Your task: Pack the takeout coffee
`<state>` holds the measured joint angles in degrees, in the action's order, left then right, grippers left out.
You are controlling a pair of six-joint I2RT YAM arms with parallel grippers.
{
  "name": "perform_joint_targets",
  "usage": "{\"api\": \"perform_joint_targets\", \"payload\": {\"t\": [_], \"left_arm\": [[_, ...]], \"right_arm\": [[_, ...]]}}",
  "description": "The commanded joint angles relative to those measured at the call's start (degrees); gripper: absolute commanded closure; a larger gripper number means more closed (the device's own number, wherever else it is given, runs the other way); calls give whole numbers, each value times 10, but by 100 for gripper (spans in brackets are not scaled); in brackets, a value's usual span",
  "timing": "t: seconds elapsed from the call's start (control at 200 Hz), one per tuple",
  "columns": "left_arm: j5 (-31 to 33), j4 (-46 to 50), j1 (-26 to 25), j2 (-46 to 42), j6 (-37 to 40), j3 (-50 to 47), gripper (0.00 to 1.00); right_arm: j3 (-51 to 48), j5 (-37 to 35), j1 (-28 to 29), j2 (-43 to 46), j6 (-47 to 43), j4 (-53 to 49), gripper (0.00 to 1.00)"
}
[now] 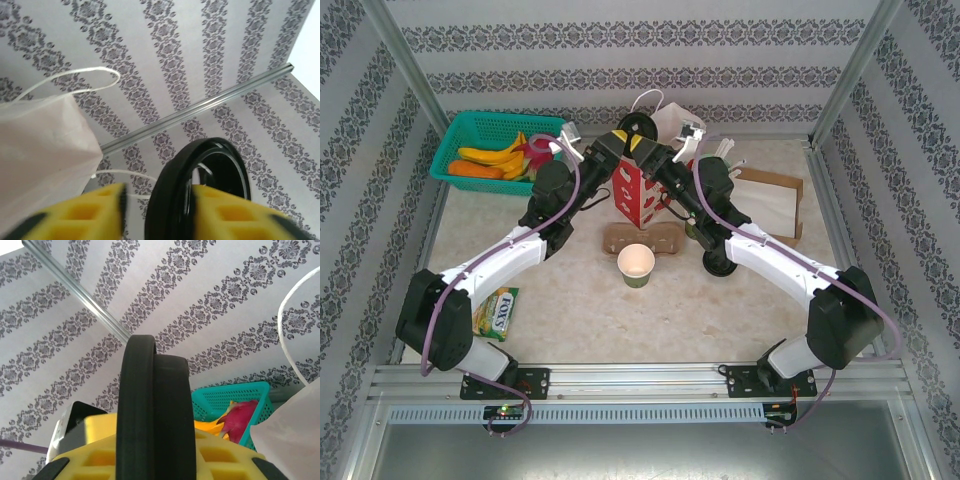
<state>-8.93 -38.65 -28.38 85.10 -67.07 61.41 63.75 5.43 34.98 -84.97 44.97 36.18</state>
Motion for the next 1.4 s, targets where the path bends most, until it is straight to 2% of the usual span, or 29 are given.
{"api": "perform_joint_targets", "payload": {"t": [0.0,0.025,0.04,0.125,0.205,0.325,0.465,0.535,0.654,0.759,0.894,0.999,1.104,1.219,1.394], "left_arm": [[-2,59,6,-40,59,12,14],[1,69,6,-50,71,10,3],[4,76,6,-55,79,9,0],[10,106,7,-85,133,4,1],[30,152,8,-111,170,4,1],[117,226,11,-149,182,-9,1],[150,295,32,-167,182,-10,1],[130,312,52,-168,176,-4,1],[52,308,87,-163,195,9,1],[-9,323,113,-163,232,38,1],[-33,399,119,-170,308,91,1],[-37,459,119,-177,349,121,1],[-38,531,120,-180,384,153,1],[-45,622,121,-176,427,199,1],[-117,730,121,-152,484,265,1]], "right_arm": [[18,41,-6,26,-66,-3,98],[19,41,-7,29,-75,-9,99],[17,40,-8,31,-81,-10,100],[5,39,-10,42,-126,-12,100],[2,50,-11,54,-206,-36,100],[10,37,-8,82,-322,-106,100],[9,38,9,121,-475,-153,100],[6,16,31,133,-588,-174,100],[21,-24,73,135,-764,-225,100],[18,-99,119,116,-961,-220,100],[21,-220,156,65,-1198,-174,100],[21,-262,159,33,-1326,-143,100],[2,-257,160,19,-1419,-102,100],[-31,-217,157,19,-1512,-60,100],[-75,-148,143,15,-1606,11,100]]}}
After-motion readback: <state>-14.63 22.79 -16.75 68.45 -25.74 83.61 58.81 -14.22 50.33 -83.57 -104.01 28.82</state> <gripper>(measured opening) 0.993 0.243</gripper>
